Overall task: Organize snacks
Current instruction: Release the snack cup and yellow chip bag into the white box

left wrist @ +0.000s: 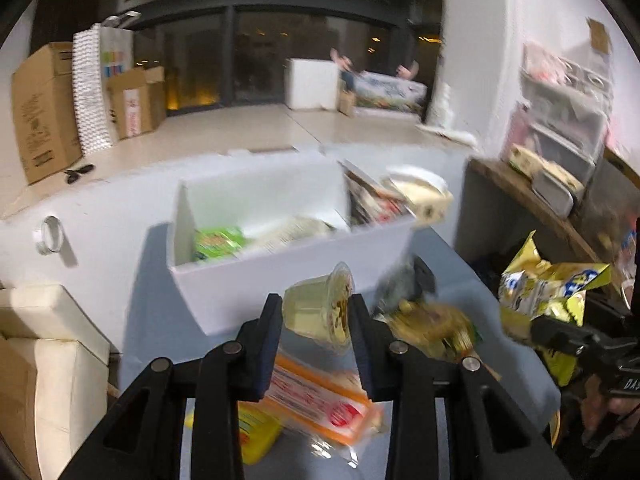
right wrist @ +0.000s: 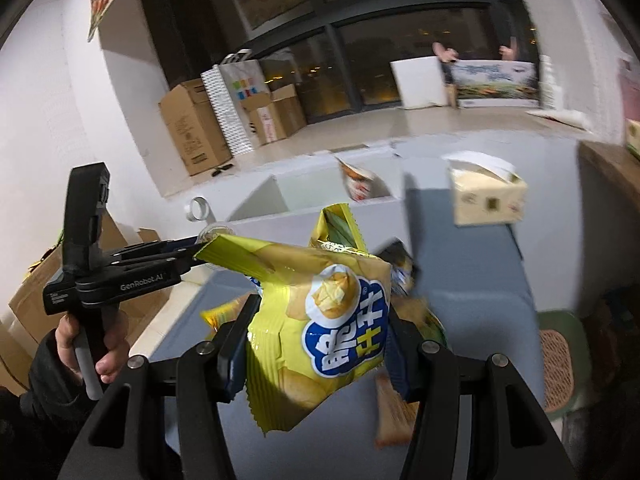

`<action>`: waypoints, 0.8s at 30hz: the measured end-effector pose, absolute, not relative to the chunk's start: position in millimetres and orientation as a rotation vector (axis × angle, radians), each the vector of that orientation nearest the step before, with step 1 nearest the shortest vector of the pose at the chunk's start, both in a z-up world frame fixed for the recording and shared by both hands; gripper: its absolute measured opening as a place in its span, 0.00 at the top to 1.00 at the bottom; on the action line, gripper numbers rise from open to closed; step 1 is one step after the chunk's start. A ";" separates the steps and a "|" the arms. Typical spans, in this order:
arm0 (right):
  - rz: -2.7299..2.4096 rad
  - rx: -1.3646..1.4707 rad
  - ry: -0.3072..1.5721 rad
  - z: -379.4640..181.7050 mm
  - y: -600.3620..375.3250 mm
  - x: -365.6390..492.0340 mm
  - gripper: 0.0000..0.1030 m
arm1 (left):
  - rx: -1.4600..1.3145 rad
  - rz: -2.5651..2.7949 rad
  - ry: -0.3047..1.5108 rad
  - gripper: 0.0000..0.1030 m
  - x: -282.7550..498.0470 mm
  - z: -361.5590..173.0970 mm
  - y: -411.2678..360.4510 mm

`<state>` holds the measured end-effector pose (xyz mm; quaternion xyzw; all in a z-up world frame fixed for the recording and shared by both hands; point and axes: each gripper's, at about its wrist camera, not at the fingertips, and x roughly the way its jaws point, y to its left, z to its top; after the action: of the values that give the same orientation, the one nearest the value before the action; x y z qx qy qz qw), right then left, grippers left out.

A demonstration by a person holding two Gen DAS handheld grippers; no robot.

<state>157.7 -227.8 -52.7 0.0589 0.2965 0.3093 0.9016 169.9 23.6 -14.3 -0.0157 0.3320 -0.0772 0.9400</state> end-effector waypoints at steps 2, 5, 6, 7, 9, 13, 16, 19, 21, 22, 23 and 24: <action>0.674 0.130 0.610 -45.3 -212.7 176.9 0.42 | -0.053 -0.141 0.655 0.64 181.5 -2.4 35.3; 0.694 0.127 0.617 -35.4 -189.5 213.7 0.42 | -0.051 -0.101 0.638 0.64 208.9 8.0 46.8; 0.690 0.126 0.623 -32.7 -182.4 227.2 0.42 | -0.051 -0.088 0.634 0.64 217.1 10.2 49.1; 0.685 0.119 0.626 -29.8 -175.4 240.5 0.42 | -0.055 -0.085 0.636 0.64 228.5 11.8 52.3; 0.692 0.114 0.639 -25.4 -161.0 265.6 0.42 | -0.065 -0.068 0.637 0.64 247.1 15.1 59.3; 0.682 0.095 0.692 -26.9 -137.2 307.3 0.42 | -0.057 -0.049 0.650 0.64 282.5 12.6 69.5; 0.677 0.109 0.718 -31.4 -125.3 336.2 0.42 | -0.058 -0.050 0.676 0.62 302.9 4.5 74.9; 0.645 0.118 0.735 -34.7 -122.2 357.9 0.30 | -0.097 -0.074 0.718 0.20 321.0 -4.9 82.9; 0.588 0.134 0.753 -36.1 -126.3 368.5 0.05 | -0.121 -0.057 0.718 0.00 324.8 -8.9 87.5; 0.568 0.150 0.750 -35.7 -129.7 370.1 0.04 | -0.129 -0.065 0.720 0.00 326.1 -11.5 88.2; 0.564 0.162 0.751 -35.0 -132.7 371.3 0.04 | -0.127 -0.066 0.723 0.00 325.8 -13.3 87.4; 0.569 0.172 0.750 -34.6 -135.9 371.5 0.04 | -0.113 -0.059 0.719 0.00 324.5 -14.8 85.2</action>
<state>371.5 -135.9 -34.6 0.0828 0.3608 0.2736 0.8878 324.5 85.2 -14.8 -0.0550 0.3516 -0.0286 0.9341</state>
